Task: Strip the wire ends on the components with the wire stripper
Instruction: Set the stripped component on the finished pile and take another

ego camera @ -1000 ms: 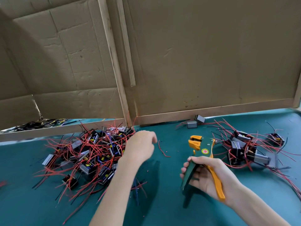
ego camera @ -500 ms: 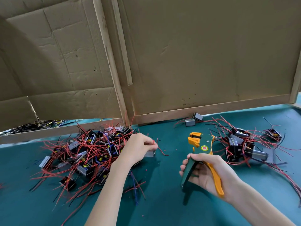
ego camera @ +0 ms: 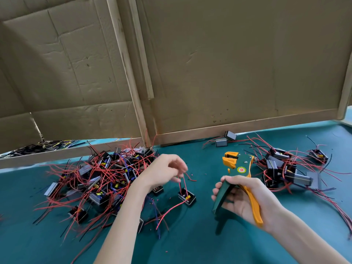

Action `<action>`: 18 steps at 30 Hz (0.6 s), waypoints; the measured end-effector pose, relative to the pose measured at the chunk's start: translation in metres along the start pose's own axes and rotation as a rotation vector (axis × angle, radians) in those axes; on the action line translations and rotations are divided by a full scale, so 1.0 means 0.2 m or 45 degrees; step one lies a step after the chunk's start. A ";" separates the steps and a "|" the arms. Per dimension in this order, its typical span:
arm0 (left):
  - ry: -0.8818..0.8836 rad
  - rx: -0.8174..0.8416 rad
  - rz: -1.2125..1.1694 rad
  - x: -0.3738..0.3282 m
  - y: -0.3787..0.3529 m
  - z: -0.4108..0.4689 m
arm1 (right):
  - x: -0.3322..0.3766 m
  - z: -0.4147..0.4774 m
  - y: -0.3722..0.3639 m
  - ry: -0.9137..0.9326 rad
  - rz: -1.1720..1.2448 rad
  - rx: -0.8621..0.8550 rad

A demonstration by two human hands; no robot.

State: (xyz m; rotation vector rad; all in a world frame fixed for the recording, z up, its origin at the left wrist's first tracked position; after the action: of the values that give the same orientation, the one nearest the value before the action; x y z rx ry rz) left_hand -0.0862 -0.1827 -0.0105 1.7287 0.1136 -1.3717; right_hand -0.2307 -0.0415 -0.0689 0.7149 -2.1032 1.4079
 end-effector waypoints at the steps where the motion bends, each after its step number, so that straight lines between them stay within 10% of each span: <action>1: 0.110 -0.052 0.032 0.03 0.02 0.01 | 0.00 0.00 0.00 0.002 0.001 -0.001; 5: 0.461 0.115 0.222 0.14 -0.03 -0.01 | -0.01 0.00 0.01 -0.013 -0.002 -0.002; 11: 0.195 -0.029 0.222 0.16 -0.11 0.05 | -0.01 0.00 0.00 -0.024 -0.011 -0.006; 18: 0.036 -0.173 -0.520 0.08 -0.16 0.07 | 0.01 -0.01 0.00 0.018 -0.029 -0.010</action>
State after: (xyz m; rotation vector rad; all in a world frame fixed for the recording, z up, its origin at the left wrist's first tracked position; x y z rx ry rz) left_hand -0.1090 -0.1795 -0.0419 1.6676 0.5896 -1.5880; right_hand -0.2321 -0.0402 -0.0662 0.7217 -2.0823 1.3873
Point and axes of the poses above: each hand's wrist, its own z-axis towards the middle knuckle, its own y-axis out of the back of the hand, x = y × z, the point moved 5 cm from there along z, towards the middle knuckle, and after that the axes turned 5 degrees about -y, right-handed, at the moved point
